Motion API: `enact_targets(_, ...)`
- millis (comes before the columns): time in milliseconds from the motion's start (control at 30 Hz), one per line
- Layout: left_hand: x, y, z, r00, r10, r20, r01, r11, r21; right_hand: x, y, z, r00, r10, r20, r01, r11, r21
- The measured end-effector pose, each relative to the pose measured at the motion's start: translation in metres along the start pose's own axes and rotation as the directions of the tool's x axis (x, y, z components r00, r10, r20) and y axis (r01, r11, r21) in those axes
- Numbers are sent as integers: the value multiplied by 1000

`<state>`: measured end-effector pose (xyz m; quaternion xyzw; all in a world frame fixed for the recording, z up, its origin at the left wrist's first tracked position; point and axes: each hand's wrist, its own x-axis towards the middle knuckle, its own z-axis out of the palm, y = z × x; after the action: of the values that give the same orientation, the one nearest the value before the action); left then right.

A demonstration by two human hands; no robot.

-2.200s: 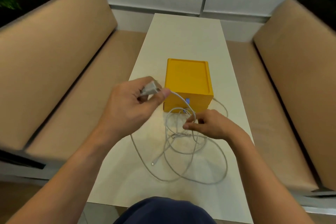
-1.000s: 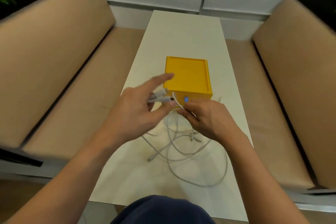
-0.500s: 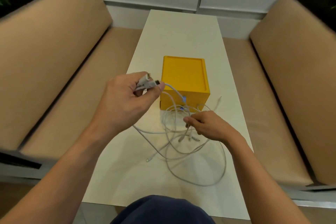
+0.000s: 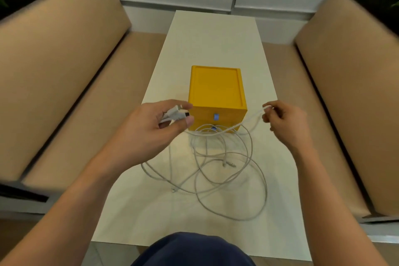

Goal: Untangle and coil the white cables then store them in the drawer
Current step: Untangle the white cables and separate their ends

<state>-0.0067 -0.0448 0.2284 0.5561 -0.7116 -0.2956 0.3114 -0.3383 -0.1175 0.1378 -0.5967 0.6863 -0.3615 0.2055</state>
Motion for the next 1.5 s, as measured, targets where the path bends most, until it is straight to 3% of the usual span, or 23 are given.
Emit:
enact_targets(133, 1, -3, -6, 969, -38, -245, -22, 971, -238, 20, 23, -4, 994, 96, 48, -92, 993, -78)
enact_targets(233, 1, 8, -18, 944, -95, -316, -100, 830, -548, 28, 34, 1, 974, 181, 136, -173, 982, -71)
enact_targets(300, 1, 13, -25, 926, -128, -356, -142, 754, -641, 31, 38, 7, 951, 220, 215, -210, 975, -70)
enact_targets(500, -1, 12, -37, 868, -266, -418, -113, 715, -690, 48, 66, 36, 929, 266, 256, -208, 950, -233)
enact_targets(767, -9, 3, -28, 880, -240, -410, -80, 776, -626, 55, 112, 61, 858, 396, 329, -232, 868, -439)
enact_targets(900, -9, 3, -28, 856, -303, -420, -39, 771, -636, 50, 94, 58, 940, 288, 184, -180, 875, -450)
enact_targets(967, -8, 0, -26, 844, -335, -418, -27, 753, -657, 36, 60, 56, 989, 133, 57, -108, 938, -330)
enact_targets(1067, -8, -4, -26, 840, -338, -425, -33, 750, -661, -12, -8, 55, 990, -108, -92, 107, 994, -10)
enact_targets(1133, -8, -5, -27, 849, -302, -433, -48, 772, -634, -54, -43, 62, 950, -312, -21, 312, 941, 127)
enact_targets(1233, -9, -4, -29, 866, -276, -416, -62, 767, -638, -101, -58, 97, 775, -538, 332, 521, 841, 147)
enact_targets(1367, -12, -3, -32, 875, -282, -394, -51, 755, -654, -115, -34, 158, 573, -423, 702, 632, 774, -50)
enact_targets(1500, -18, -14, -32, 860, -346, -375, -4, 731, -683, -118, -6, 203, 483, -375, 792, 778, 599, -191)
